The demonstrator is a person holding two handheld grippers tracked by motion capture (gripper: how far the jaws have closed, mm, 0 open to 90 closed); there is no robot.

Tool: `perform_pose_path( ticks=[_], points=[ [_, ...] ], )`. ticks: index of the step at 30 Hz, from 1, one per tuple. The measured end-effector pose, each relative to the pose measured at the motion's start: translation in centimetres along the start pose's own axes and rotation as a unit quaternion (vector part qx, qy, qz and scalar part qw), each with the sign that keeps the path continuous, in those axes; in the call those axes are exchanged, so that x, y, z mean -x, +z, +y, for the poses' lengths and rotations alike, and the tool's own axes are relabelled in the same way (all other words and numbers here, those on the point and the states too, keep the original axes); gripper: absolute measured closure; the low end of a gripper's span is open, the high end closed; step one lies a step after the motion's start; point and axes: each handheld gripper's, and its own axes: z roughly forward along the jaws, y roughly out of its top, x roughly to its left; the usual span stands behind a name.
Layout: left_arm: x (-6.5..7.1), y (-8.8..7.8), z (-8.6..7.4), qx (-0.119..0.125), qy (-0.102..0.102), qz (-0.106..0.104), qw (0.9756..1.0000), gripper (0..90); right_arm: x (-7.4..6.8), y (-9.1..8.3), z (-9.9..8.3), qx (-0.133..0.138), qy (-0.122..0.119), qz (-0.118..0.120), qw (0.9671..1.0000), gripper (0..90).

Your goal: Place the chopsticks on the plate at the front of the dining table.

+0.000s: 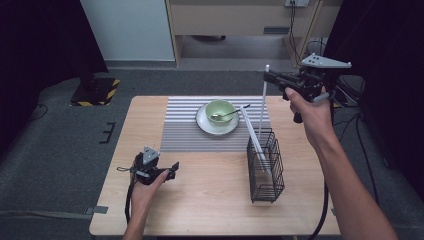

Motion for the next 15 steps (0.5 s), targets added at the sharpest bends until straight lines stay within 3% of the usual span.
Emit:
perform_pose_path(
  ticks=[2,8,15],
  points=[
    [0.3,0.0,0.1,0.004,0.009,-0.008,0.9999,12.2,0.1,0.0,0.3,0.004,-0.001,0.001,1.0,84.2],
    [0.9,0.3,0.5,0.024,0.009,-0.026,0.9993,9.5,0.4,0.3,1.0,0.024,0.017,0.018,0.9994,84.2],
    [1.9,0.6,2.2,0.029,0.012,-0.037,0.9988,8.7,-0.4,2.5,0.4,0.033,0.034,0.045,0.9979,84.2]
  ],
)
